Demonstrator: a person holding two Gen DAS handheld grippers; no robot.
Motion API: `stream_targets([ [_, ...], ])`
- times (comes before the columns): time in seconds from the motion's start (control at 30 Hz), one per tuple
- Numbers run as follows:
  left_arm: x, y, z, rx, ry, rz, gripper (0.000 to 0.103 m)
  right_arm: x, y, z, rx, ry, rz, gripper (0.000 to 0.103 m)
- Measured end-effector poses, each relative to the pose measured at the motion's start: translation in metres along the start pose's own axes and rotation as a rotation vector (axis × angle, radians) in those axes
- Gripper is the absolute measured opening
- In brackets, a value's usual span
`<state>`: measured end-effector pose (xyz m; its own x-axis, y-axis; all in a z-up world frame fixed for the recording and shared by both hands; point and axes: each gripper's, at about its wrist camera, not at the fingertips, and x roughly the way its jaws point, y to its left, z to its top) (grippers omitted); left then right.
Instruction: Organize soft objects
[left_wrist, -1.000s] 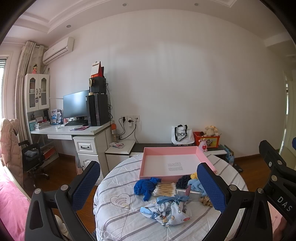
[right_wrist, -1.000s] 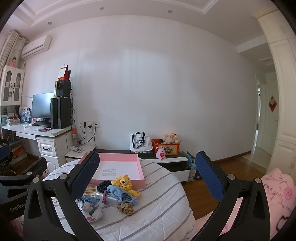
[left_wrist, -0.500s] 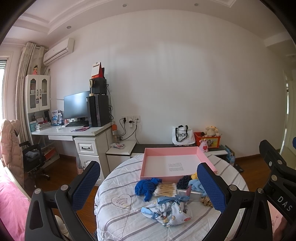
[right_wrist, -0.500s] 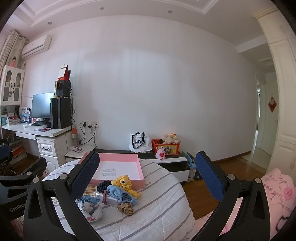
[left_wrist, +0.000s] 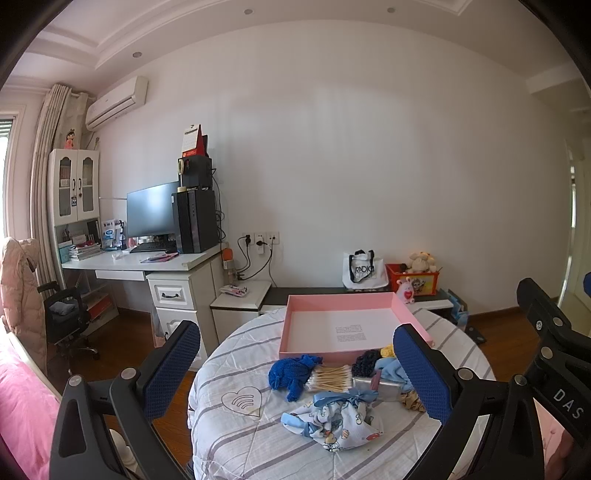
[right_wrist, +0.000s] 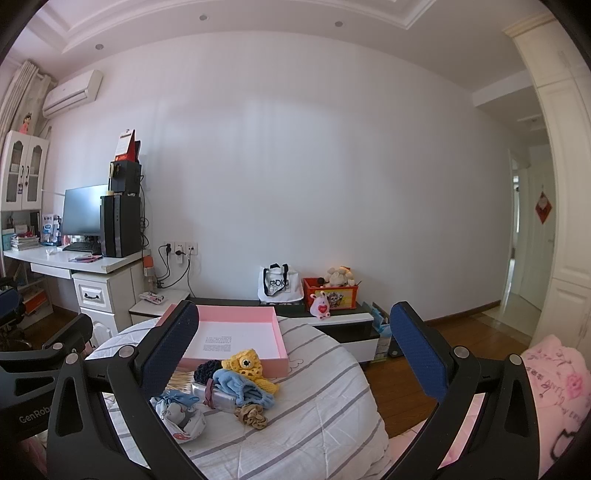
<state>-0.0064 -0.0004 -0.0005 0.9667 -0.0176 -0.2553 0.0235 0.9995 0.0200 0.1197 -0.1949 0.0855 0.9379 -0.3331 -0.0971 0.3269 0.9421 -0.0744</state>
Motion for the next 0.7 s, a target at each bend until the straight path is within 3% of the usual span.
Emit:
stream_targets([
  [0.37, 0.001, -0.001, -0.001, 0.002, 0.008, 0.000, 0.103, 0.001, 0.000, -0.001, -0.002, 0.007, 0.000, 0.103],
  [0.7, 0.015, -0.001, -0.004, 0.015, 0.072, -0.006, 0.103, 0.016, 0.002, -0.012, -0.012, 0.082, 0.005, 0.103],
])
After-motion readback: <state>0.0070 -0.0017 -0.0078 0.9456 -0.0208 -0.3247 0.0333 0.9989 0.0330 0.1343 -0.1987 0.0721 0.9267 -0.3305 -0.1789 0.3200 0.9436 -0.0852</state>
